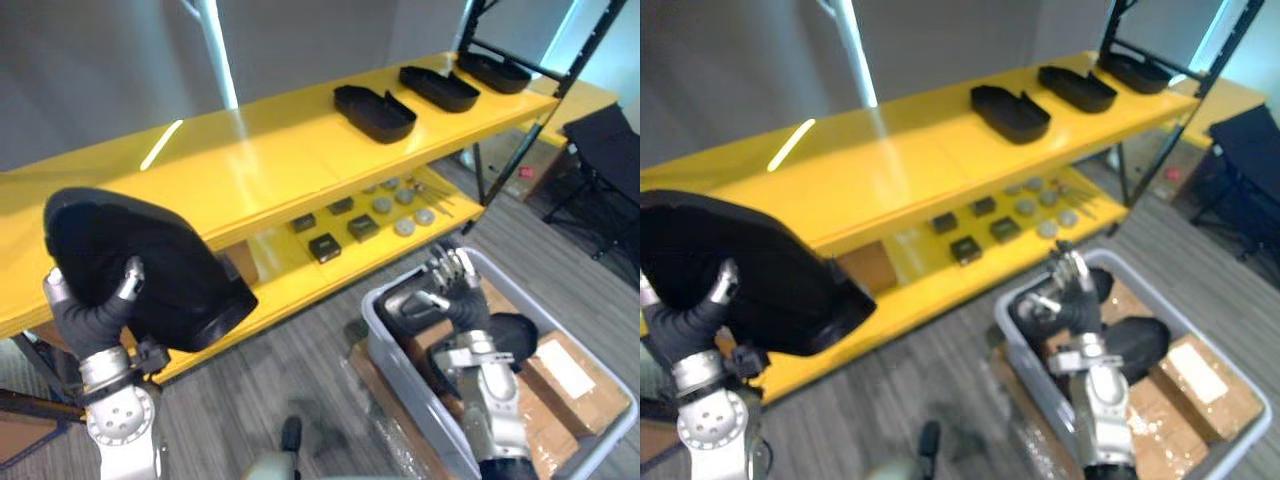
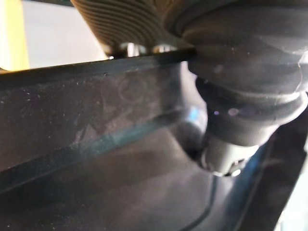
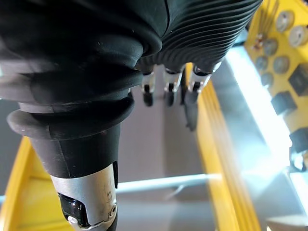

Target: Walk over and take plastic housings, then place them on the shelf

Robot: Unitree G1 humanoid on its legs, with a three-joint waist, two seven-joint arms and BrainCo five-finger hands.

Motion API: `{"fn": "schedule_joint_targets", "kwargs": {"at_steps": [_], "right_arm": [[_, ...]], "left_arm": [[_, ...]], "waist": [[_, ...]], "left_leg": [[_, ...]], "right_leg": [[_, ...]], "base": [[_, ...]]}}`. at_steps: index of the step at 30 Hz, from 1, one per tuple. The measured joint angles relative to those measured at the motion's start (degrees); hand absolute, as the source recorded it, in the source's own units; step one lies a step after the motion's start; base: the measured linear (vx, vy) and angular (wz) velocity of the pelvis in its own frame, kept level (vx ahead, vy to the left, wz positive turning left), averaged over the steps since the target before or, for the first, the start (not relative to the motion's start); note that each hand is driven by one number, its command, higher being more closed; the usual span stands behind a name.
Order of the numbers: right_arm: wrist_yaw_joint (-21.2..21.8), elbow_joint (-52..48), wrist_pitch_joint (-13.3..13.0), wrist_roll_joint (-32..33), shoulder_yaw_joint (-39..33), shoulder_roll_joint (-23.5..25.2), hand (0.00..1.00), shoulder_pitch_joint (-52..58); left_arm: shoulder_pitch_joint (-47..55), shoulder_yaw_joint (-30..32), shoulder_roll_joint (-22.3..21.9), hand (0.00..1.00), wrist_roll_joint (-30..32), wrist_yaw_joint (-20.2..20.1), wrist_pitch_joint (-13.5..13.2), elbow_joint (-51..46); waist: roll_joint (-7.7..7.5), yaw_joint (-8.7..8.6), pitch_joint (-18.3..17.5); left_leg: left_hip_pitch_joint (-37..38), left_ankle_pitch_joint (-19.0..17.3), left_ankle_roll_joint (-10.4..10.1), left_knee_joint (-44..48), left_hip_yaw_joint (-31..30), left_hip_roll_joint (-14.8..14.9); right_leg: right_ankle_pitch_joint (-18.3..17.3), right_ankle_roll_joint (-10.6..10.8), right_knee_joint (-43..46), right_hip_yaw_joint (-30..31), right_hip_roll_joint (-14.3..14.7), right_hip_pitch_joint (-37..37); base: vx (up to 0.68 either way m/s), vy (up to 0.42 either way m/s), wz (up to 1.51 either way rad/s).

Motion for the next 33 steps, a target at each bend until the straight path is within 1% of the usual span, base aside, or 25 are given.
{"fn": "schedule_joint_targets", "kwargs": {"at_steps": [1, 2, 3, 4, 8, 10, 12, 13, 14, 15, 16, 17, 18, 19, 20, 21, 22, 23, 25, 26, 27, 29, 31, 32, 33], "right_arm": [[0.01, 0.00, -0.01, 0.01, 0.03, 0.01, 0.00, -0.04], [0.05, 0.00, -0.29, 0.02, -0.04, -0.02, 0.00, 0.06], [0.07, 0.00, -0.36, 0.02, -0.07, -0.08, 0.00, 0.16], [0.30, 0.00, -0.36, -0.01, -0.04, -0.17, 0.00, 0.61], [1.36, -0.06, -0.46, -0.11, -0.09, -0.24, 0.00, 3.08], [1.36, -0.07, -0.50, -0.10, -0.07, -0.11, 0.00, 3.21], [1.36, -0.16, -1.38, -0.10, -0.04, 0.43, 0.00, 3.09], [1.37, -0.16, -1.77, -0.12, 0.06, 0.62, 0.00, 2.91], [1.39, -0.15, -2.51, -0.10, -0.08, 1.06, 0.00, 2.63], [1.42, -0.18, -2.92, -0.09, -0.18, 0.99, 0.00, 2.45], [1.56, -0.16, -3.22, -0.08, -0.62, 0.65, 0.00, 1.92], [2.27, -0.15, -3.67, 0.03, -1.10, 0.56, 0.00, 1.14], [2.56, -0.15, -4.20, 0.04, -1.17, 0.56, 0.00, 0.76], [3.08, -0.10, -4.95, 0.11, -1.16, 0.62, 0.00, -0.14], [4.09, 0.14, -6.12, 0.63, -1.10, 0.68, 0.00, -0.87], [4.57, 0.19, -6.82, 0.94, -1.06, 0.72, 0.00, -1.14], [5.45, 0.07, -7.56, 1.75, -1.07, 0.50, 0.00, -1.77], [6.38, -0.21, -7.70, 1.85, -1.04, 0.42, 0.00, -2.35], [7.08, -0.57, -7.70, 1.86, -0.92, 0.18, 0.00, -2.41], [7.93, -0.97, -7.58, 2.05, -0.05, -0.38, 0.00, -2.45], [8.50, -1.03, -7.49, 2.17, 0.26, -0.56, 0.00, -2.47], [9.99, -1.68, -6.99, 2.45, 0.90, -1.15, 0.00, -2.63], [11.27, -2.08, -6.43, 2.97, 2.12, -1.69, 0.00, -3.16], [11.35, -1.89, -5.90, 2.99, 2.44, -2.43, 0.00, -3.79], [11.25, -1.83, -5.16, 3.13, 2.43, -2.54, 0.00, -4.45]], "left_arm": [[0.74, -0.02, -0.61, 1.00, 0.00, -0.19, -0.02, 0.00], [1.58, 0.02, -1.05, 1.00, -0.02, -0.24, -0.05, 0.01], [1.73, 0.01, -1.48, 1.00, -0.03, -0.27, -0.05, 0.05], [2.54, -0.15, -2.34, 1.00, -0.10, -0.32, -0.15, 0.07], [4.73, -0.50, -2.45, 1.00, -0.11, -0.87, -0.61, -0.06], [4.77, -0.47, -2.45, 1.00, -0.09, -1.67, -1.26, -0.11], [4.75, -0.12, -2.44, 1.00, -0.01, -2.32, -1.99, -0.86], [4.75, 0.28, -2.43, 1.00, -0.02, -2.50, -2.11, -1.38], [4.72, 1.12, -2.31, 1.00, -0.03, -2.75, -2.31, -2.41], [4.56, 1.38, -2.21, 1.00, -0.04, -2.74, -2.45, -2.65], [3.66, 1.35, -1.83, 1.00, -0.02, -2.76, -2.47, -2.64], [2.23, 1.34, -0.77, 1.00, -0.03, -2.97, -2.55, -2.61], [1.45, 1.34, -0.04, 1.00, -0.03, -3.01, -2.56, -2.46], [0.01, 1.33, 1.87, 1.00, 0.12, -3.01, -2.56, -2.02], [-1.33, 1.01, 3.91, 1.00, 0.50, -2.66, -2.55, -1.79], [-2.30, 0.85, 4.99, 1.00, 0.49, -2.56, -2.56, -1.37], [-4.66, 0.48, 6.12, 1.00, 0.55, -2.24, -2.43, 0.08], [-6.70, 0.25, 6.94, 1.00, 0.49, -2.01, -2.32, 1.32], [-9.34, -0.29, 8.01, 1.00, 0.48, -1.89, -1.92, 3.46], [-10.69, -0.40, 8.20, 1.00, 0.54, -1.00, -1.16, 4.28], [-10.94, -0.52, 8.22, 1.00, 0.58, -0.50, -0.97, 4.41], [-10.76, -0.92, 8.15, 1.00, 0.40, 0.43, 0.26, 4.42], [-9.63, -0.84, 8.13, 1.00, 0.41, 0.71, 1.10, 4.38], [-8.45, -1.03, 6.33, 1.00, 0.39, 0.78, 1.93, 4.53], [-6.87, -1.26, 5.24, 1.00, 0.30, 0.39, 2.13, 4.10]], "waist": [[0.41, 0.05, 0.34], [0.71, 0.02, 1.07], [1.10, -0.16, 1.45], [2.38, -0.66, 2.05], [3.40, -1.28, 1.63], [3.11, -1.17, 1.56], [2.21, -0.81, 1.19], [1.66, -0.47, 1.41], [0.43, 0.31, 1.61], [0.03, 0.39, 1.67], [-0.04, 0.26, 1.76], [-0.39, 0.21, 2.08], [-0.62, 0.23, 2.24], [-1.22, 0.18, 2.76], [-1.01, -0.75, 3.28], [-1.02, -1.18, 3.28], [-0.69, -1.91, 3.43], [-0.51, -2.60, 3.54], [-0.49, -2.73, 3.55], [-0.37, -2.81, 3.55], [-0.37, -2.79, 3.54], [-0.66, -2.34, 3.37], [-2.83, -1.80, 1.99], [-1.90, -1.73, 1.51], [-0.92, -1.52, 1.31]], "left_leg": [[-0.01, 0.25, -0.36, -0.01, 0.15, 0.32], [-0.02, 0.72, -1.03, -0.02, 0.21, 0.62], [-0.02, 0.97, -1.29, -0.03, 0.10, 0.93], [0.23, 1.16, -1.32, -0.03, 0.07, 2.02], [-0.09, 0.93, -1.46, -0.02, 2.78, 3.60], [-0.38, 0.95, -1.46, -0.02, 4.70, 3.57], [-1.16, 1.38, -0.99, -0.02, 5.50, 2.14], [-1.20, 1.37, -0.99, -0.01, 5.66, 1.59], [-1.22, 0.83, -0.32, -0.01, 7.01, 0.48], [-1.15, 0.41, -0.11, -0.01, 7.39, 0.00], [-0.92, -0.04, 0.51, 0.00, 6.71, -0.72], [-0.06, -0.75, 1.25, 0.00, 6.58, -1.22], [0.62, -1.23, 1.48, 0.00, 6.43, -1.48], [2.71, -2.55, 2.12, 0.00, 5.71, -1.98], [4.66, -3.59, 2.57, -0.02, 3.73, -1.63], [5.31, -4.15, 3.06, -0.01, 2.44, -1.43], [6.46, -4.75, 3.45, -0.01, 0.30, -0.51], [7.43, -5.15, 3.63, 0.00, -1.41, 0.02], [8.44, -5.66, 3.46, 0.00, -3.26, 0.15], [8.95, -6.28, 3.12, 0.01, -5.27, -0.03], [8.94, -6.51, 2.94, 0.01, -5.99, -0.11], [8.60, -7.71, 1.79, -0.01, -7.66, -0.69], [7.84, -8.84, 1.00, -0.02, -7.21, -2.52], [7.87, -9.38, 0.55, 0.06, -6.56, -1.60], [7.01, -9.28, -0.40, 1.52, -5.64, -0.96]], "right_leg": [[-1.20, 0.09, -0.09, 0.71, 0.32, 0.00], [-3.66, 1.54, -0.34, 0.81, 0.57, 0.32], [-4.05, 2.93, -0.41, 0.79, 0.81, 0.53], [-4.28, 2.99, -0.11, 0.58, 1.81, 0.67], [-5.12, 2.85, 0.05, -2.66, 2.67, 1.80], [-5.12, 3.01, -0.01, -4.16, 2.38, 2.31], [-5.35, 3.46, 0.06, -5.93, 1.12, 2.65], [-5.49, 3.59, 0.28, -6.23, 0.54, 2.73], [-5.42, 3.79, 1.26, -6.79, -0.97, 2.78], [-5.28, 3.95, 2.56, -6.95, -1.53, 2.71], [-4.77, 3.56, 8.93, -6.90, -3.62, 0.90], [-3.54, 1.67, 18.70, -5.01, -6.65, -2.55], [-2.03, -0.47, 23.95, -3.45, -8.10, -4.61], [4.43, -3.83, 33.51, 0.71, -10.38, -8.34], [9.64, -2.50, 40.60, 4.77, -11.15, -11.71], [6.62, -2.60, 42.79, 6.18, -10.72, -13.26], [-0.35, -2.30, 43.35, 7.81, -8.46, -15.47], [-3.50, -1.83, 39.27, 8.78, -5.59, -16.66], [-4.82, -1.74, 29.88, 10.35, -2.49, -16.90], [-4.71, -1.61, 21.76, 12.35, -0.23, -17.13], [-4.59, -1.49, 19.00, 12.85, 0.49, -17.10], [-2.82, -0.64, 9.88, 13.16, 2.40, -15.89], [1.09, -1.24, 3.21, 13.17, 2.65, -13.53], [3.91, 0.75, 0.37, 12.47, 3.23, -11.79], [4.21, 0.72, -1.54, 11.67, 3.93, -10.60]], "base": [[-0.13, -0.127, -0.12], [-0.15, -0.138, -0.06], [-0.20, -0.164, 0.05], [-0.20, -0.110, 0.12], [-0.12, -0.058, 0.30], [-0.01, -0.002, 0.43], [0.04, 0.018, 0.43], [0.07, 0.034, 0.27], [0.07, 0.039, 0.14], [0.11, 0.050, 0.31], [0.14, 0.115, 0.40], [0.14, 0.126, 0.41], [0.17, 0.146, 0.31], [0.19, 0.078, 0.40], [0.21, 0.043, 0.51], [0.22, -0.005, 0.69], [0.23, -0.008, 0.75], [0.23, -0.002, 0.77], [0.22, -0.045, 0.71], [0.20, -0.097, 0.71], [0.17, -0.124, 0.69], [0.16, -0.174, 0.60], [0.20, -0.214, 0.50], [0.24, -0.185, 0.39], [0.25, -0.160, 0.41]]}}
